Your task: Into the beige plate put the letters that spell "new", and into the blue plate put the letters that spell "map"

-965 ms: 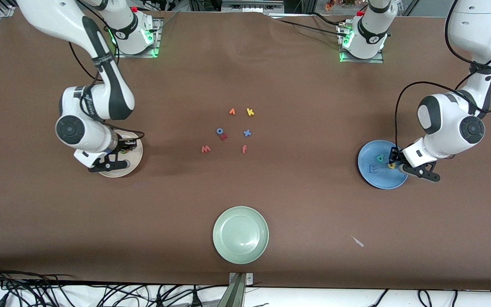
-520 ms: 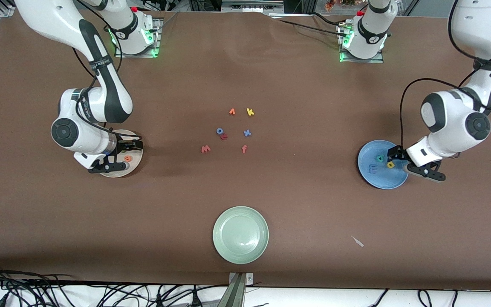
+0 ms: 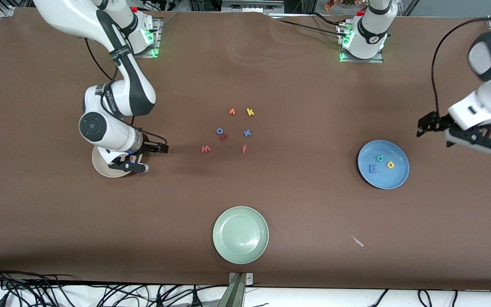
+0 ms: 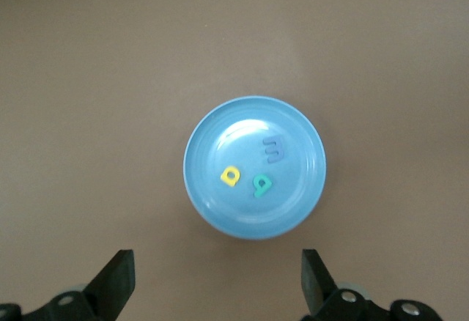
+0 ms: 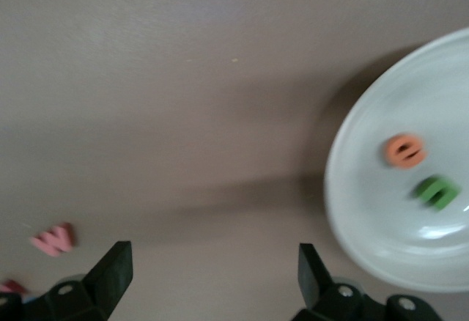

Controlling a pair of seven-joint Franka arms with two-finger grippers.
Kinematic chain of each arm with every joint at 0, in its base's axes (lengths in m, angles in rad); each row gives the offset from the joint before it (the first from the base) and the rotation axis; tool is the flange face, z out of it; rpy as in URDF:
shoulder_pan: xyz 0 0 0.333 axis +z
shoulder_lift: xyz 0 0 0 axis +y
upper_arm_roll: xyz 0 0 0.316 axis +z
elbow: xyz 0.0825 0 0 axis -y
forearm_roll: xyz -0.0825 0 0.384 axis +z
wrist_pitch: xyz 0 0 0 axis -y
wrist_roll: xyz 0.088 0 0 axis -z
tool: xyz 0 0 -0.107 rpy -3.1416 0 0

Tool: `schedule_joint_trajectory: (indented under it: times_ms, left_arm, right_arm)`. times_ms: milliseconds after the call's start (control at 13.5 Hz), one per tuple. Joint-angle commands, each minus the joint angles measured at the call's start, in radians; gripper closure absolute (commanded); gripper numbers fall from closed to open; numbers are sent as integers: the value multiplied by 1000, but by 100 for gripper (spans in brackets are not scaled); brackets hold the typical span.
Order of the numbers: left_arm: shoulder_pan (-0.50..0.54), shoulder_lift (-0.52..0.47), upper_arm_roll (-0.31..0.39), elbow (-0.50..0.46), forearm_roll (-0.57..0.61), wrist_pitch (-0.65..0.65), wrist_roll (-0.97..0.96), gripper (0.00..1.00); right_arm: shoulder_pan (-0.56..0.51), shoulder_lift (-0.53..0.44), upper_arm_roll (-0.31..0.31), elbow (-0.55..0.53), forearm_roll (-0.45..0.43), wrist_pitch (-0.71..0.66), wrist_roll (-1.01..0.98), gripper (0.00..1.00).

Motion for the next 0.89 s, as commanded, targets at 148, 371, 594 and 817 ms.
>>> schedule_joint_trajectory:
  times_ms: [148, 371, 594, 817]
  left_arm:
    - [7, -83, -30, 237, 49, -413, -153, 0]
    - [7, -105, -87, 290, 73, -526, -412, 0]
    - [6, -105, -115, 297, 60, -540, -581, 0]
    - [-13, -89, -129, 334, 60, -540, -582, 0]
  right_arm:
    - [69, 22, 50, 9, 22, 72, 387, 0]
    - [133, 43, 50, 8, 20, 129, 619, 0]
    - [168, 72, 50, 8, 20, 168, 730, 0]
    - [193, 97, 49, 6, 17, 200, 822, 0]
